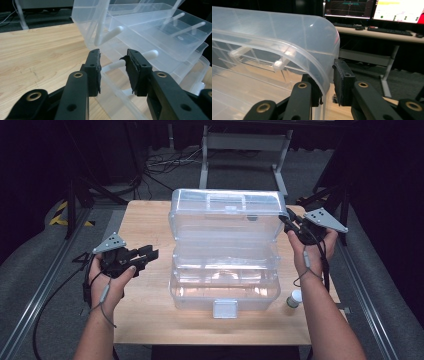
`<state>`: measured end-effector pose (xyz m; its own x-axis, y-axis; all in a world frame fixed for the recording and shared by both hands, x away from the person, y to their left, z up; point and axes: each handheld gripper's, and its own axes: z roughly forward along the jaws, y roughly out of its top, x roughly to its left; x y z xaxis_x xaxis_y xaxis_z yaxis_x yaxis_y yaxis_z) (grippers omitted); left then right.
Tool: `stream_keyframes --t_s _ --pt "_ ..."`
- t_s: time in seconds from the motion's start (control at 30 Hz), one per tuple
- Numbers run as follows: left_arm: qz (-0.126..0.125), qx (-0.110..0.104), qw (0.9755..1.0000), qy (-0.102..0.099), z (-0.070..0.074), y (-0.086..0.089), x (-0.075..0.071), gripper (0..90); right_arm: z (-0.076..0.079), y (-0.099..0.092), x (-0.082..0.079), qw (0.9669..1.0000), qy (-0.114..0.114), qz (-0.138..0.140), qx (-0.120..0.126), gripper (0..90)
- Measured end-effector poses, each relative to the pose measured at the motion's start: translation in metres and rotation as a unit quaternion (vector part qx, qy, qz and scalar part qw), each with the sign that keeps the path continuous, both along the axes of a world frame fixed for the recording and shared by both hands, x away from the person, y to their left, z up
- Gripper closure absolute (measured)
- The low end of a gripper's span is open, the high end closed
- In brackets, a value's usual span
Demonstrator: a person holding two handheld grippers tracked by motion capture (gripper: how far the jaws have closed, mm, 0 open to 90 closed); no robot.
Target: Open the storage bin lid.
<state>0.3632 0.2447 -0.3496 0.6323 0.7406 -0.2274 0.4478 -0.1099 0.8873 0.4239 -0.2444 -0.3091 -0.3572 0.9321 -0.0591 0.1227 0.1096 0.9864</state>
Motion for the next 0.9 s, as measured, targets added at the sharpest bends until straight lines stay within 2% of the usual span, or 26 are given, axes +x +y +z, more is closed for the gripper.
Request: stream_keyframes --t_s 0.17,0.33,0.5,0.6,0.9 --pt "0.015 0.005 0.9998 -0.006 -0.003 0.005 0.002 58.8 0.001 0.001 0.001 1.0 0.0 -0.007 -0.005 77.5" --pt "0.032 0.007 0.9995 -0.003 -0.007 0.011 0.005 55.0 0.003 0.0 0.005 1.0 0.008 -0.004 -0.003 77.5" --pt "0.043 0.025 0.9987 -0.014 -0.014 0.015 0.01 50.6 0.005 0.001 0.007 0.9999 0.015 -0.006 -0.004 77.6" --pt "0.048 0.037 0.9981 -0.011 -0.018 0.019 0.013 49.7 0.005 0.001 0.01 0.9999 0.014 -0.008 -0.004 77.9" --pt "0.059 0.044 0.9973 0.003 -0.029 0.027 0.019 46.6 0.007 -0.001 0.02 0.9997 0.022 -0.004 -0.004 78.4"
